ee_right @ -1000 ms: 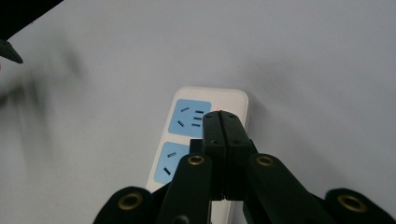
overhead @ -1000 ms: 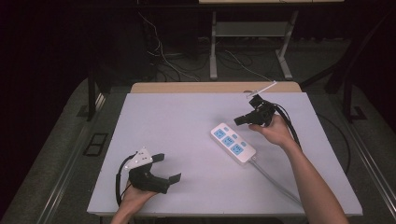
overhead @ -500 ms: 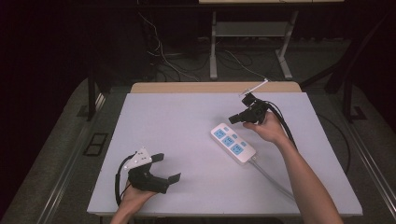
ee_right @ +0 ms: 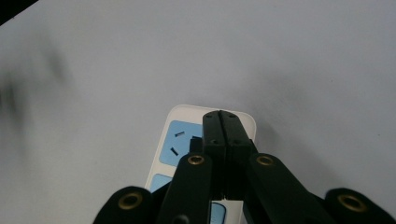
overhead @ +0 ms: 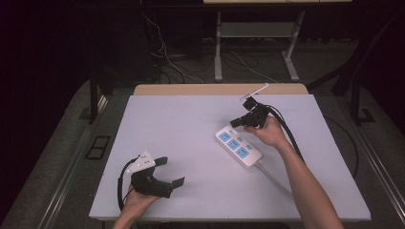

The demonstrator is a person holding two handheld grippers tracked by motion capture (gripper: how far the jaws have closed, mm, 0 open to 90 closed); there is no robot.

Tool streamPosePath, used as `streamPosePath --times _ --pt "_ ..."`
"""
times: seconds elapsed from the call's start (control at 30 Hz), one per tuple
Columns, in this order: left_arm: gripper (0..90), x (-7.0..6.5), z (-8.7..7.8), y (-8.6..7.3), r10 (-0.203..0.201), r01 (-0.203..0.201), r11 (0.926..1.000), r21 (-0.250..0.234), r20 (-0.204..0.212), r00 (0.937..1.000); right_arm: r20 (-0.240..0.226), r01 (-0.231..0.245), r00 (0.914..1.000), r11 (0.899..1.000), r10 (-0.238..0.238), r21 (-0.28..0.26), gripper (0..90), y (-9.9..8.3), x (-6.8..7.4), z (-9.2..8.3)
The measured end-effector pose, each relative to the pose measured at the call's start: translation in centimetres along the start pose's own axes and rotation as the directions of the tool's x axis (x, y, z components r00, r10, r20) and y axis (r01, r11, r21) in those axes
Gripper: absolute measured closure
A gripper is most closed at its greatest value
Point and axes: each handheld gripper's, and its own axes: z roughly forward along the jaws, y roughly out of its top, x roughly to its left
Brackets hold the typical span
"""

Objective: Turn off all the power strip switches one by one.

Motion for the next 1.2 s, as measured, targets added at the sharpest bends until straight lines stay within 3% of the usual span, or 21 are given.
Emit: streamPosePath --times 0.6,0.8,0.93,1.07,1.2 --pt "0.0 0.0 -0.1 0.0 0.001 -0.001 1.0000 0.000 0.001 1.0000 -0.005 -0.026 0.9997 0.999 0.026 0.019 89.9 -0.4 -0.7 1.4" --pt "0.0 -0.1 -0.1 0.0 -0.002 0.002 1.0000 -0.003 -0.001 1.0000 0.011 -0.021 0.9997 0.997 0.020 0.072 89.9 -0.8 -0.7 2.5" --pt "0.0 -0.1 -0.1 0.0 -0.002 0.002 1.0000 -0.004 -0.002 1.0000 -0.010 -0.043 0.9990 0.998 0.043 0.041 90.0 -1.1 -1.0 2.5" --pt "0.0 -0.1 -0.1 0.0 0.000 0.000 1.0000 -0.002 0.000 1.0000 0.009 -0.038 0.9993 0.999 0.038 0.031 90.0 -1.2 -1.1 2.4" --pt "0.0 -0.1 -0.1 0.0 0.001 -0.001 1.0000 -0.002 0.002 1.0000 -0.005 -0.048 0.9988 0.999 0.048 0.015 90.0 -1.4 -1.3 2.4"
